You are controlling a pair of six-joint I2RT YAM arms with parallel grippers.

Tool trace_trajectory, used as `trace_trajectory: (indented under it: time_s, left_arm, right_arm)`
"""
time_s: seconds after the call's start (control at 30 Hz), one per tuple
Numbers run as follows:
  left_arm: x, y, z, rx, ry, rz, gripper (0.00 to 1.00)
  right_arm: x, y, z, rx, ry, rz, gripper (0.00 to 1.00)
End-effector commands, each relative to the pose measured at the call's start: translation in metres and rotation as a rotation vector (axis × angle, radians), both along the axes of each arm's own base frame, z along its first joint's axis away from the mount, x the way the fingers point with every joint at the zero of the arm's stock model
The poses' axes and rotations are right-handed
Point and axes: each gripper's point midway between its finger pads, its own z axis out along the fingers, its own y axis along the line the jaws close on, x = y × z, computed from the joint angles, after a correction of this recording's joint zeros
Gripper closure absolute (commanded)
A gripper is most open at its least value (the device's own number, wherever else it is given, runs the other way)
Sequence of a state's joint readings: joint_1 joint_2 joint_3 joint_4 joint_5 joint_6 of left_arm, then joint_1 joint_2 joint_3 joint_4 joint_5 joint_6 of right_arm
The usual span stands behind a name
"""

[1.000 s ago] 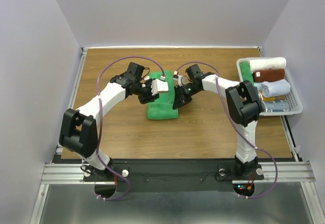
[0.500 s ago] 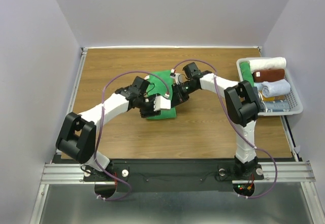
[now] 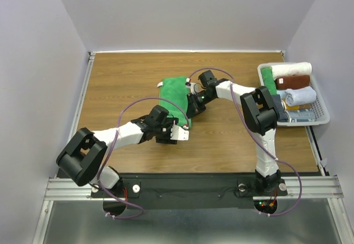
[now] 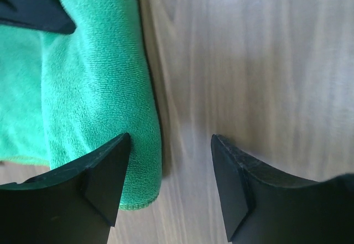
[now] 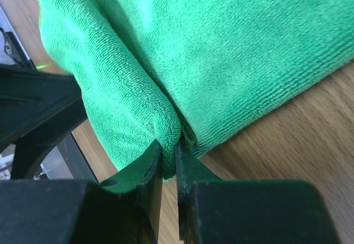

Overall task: Roll the towels
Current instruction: Roll the towel

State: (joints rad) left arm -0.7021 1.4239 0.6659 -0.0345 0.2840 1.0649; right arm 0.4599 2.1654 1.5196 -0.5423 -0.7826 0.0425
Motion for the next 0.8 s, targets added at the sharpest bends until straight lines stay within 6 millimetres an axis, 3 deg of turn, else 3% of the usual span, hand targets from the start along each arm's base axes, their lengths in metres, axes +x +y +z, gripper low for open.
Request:
trace_trajectory:
  time_s: [0.0, 0.17, 0.27, 0.37, 0.77]
  left_arm:
    - [0.028, -0.007, 0.022, -0.055, -0.177, 0.034, 0.29]
    - [0.03, -0.009, 0.03, -0.071, -0.204, 0.035, 0.29]
    - [0.032, -0.016, 0.048, -0.121, -0.205, 0.041, 0.29]
    - [0.027, -0.021, 0.052, -0.126, -0.187, 0.009, 0.29]
    - [0.038, -0.009, 0.008, 0.006, -0.229, -0.028, 0.3]
  right_arm:
    - [0.01, 0.001, -0.016, -0.048, -0.038, -0.002, 0.85]
    - [0.011, 0.002, -0.017, -0.047, -0.035, -0.002, 0.85]
    - [0.012, 0.003, -0.015, -0.044, -0.038, -0.001, 0.85]
    - [0.012, 0.003, -0.014, -0.041, -0.04, 0.001, 0.85]
    - [0.011, 0.001, -0.018, -0.049, -0.047, 0.011, 0.82]
